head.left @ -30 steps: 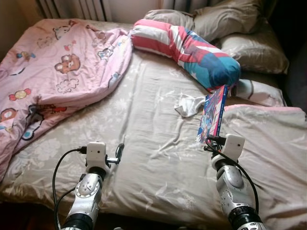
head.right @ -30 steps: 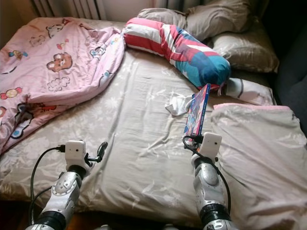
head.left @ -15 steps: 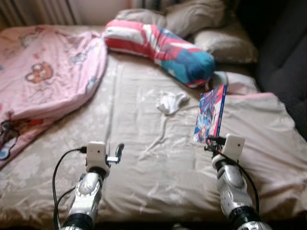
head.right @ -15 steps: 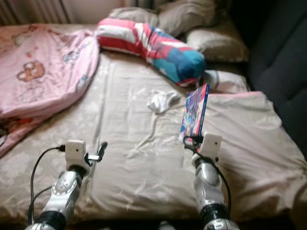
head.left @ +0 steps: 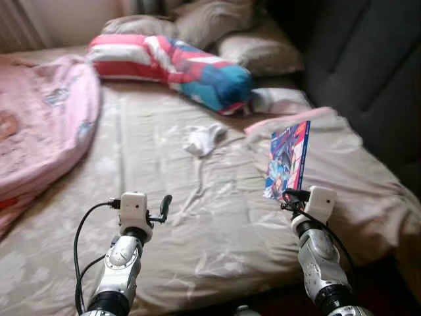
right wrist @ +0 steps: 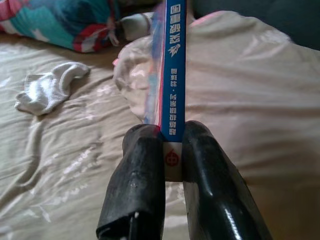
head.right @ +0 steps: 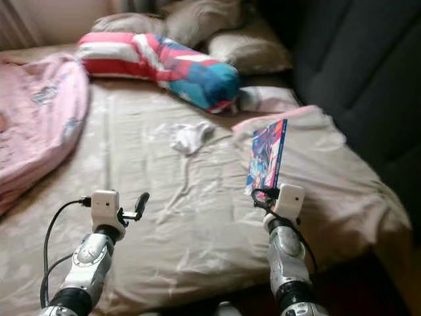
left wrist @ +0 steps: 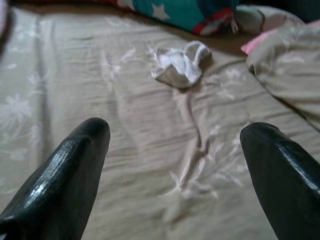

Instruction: Clean up the room

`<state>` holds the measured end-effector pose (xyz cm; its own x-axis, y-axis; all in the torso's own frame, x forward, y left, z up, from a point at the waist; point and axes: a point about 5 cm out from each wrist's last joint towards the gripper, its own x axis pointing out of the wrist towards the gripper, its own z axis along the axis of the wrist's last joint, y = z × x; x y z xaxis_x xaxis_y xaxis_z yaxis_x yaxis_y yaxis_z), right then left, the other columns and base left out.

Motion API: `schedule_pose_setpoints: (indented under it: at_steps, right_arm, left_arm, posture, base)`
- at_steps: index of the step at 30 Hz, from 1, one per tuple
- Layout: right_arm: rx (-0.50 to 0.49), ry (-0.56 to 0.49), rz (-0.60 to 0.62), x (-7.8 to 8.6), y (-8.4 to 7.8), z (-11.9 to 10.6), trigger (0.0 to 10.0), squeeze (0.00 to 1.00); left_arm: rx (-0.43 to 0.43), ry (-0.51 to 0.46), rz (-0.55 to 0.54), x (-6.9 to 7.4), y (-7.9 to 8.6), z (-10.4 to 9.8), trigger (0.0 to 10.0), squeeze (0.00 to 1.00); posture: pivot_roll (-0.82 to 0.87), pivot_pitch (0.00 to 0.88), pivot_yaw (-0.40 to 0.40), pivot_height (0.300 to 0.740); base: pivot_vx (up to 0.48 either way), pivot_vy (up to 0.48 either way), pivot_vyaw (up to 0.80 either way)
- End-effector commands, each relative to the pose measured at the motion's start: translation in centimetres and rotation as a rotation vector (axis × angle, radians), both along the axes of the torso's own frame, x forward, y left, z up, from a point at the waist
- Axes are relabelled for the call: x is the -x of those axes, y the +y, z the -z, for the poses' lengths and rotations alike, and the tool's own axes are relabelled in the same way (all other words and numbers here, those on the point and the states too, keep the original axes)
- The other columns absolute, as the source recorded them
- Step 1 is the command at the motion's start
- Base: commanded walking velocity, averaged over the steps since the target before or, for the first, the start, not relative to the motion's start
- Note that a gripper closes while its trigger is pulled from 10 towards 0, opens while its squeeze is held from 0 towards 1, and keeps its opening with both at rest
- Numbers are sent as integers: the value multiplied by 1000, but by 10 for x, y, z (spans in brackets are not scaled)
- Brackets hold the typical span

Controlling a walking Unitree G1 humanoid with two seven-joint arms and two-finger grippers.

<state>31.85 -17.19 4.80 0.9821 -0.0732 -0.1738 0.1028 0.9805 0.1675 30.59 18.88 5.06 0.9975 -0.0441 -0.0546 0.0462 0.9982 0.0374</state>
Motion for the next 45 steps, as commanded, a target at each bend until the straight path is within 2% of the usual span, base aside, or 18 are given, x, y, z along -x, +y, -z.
schedule_pose_setpoints:
  at_steps: [1,2,3,5,9,16,20,29,36,40,42,45]
  right_arm:
    - [1,-31,6,-2,-2,-6,10000,0]
    - [3,-30,5,-2,-2,-6,10000,0]
    - [105,154,-172,7,6,20,10000,0]
    - [145,251,-257,14,8,32,10000,0]
    - [173,248,-260,12,0,30,10000,0]
    - [178,193,-276,6,0,21,10000,0]
    - [189,190,-309,6,6,21,10000,0]
    - [183,193,-314,7,8,22,10000,0]
    - [156,207,-266,7,1,23,10000,0]
    - [57,228,-198,7,-5,25,10000,0]
    - [57,228,-198,7,-5,25,10000,0]
    - [15,286,-195,12,-5,35,10000,0]
  left_arm:
    - [-1,33,3,4,-1,7,10000,0]
    - [-4,33,3,4,-1,7,10000,0]
    - [-3,35,-1,3,-2,7,10000,0]
    - [-3,36,-3,3,-2,7,10000,0]
    - [-5,38,-1,3,-1,7,10000,0]
    - [-7,39,2,3,-1,7,10000,0]
    - [-10,39,6,2,-1,6,10000,0]
    - [-15,38,8,2,0,5,10000,0]
    - [-17,36,12,1,0,5,10000,0]
    - [-17,36,15,1,-1,4,10000,0]
    - [-17,36,15,1,-1,4,10000,0]
    - [-18,37,17,2,-1,5,10000,0]
  posture:
    - [119,182,-29,740]
    - [119,182,-29,740]
    - [117,195,-27,740]
    - [116,196,-26,740]
    - [118,195,-24,740]
    - [118,195,-20,740]
    - [121,192,-15,740]
    - [124,187,-10,740]
    - [126,185,-9,740]
    - [126,191,-8,740]
    - [126,191,-8,740]
    - [127,208,-3,740]
  base:
    - [0,0,-775]
    - [0,-341,-769]
    - [0,0,0]
    - [0,0,0]
    - [0,0,0]
    - [0,0,0]
    - [0,0,800]
    - [0,0,622]
    - [0,0,0]
    - [0,0,0]
    - [0,0,0]
    - [0,0,0]
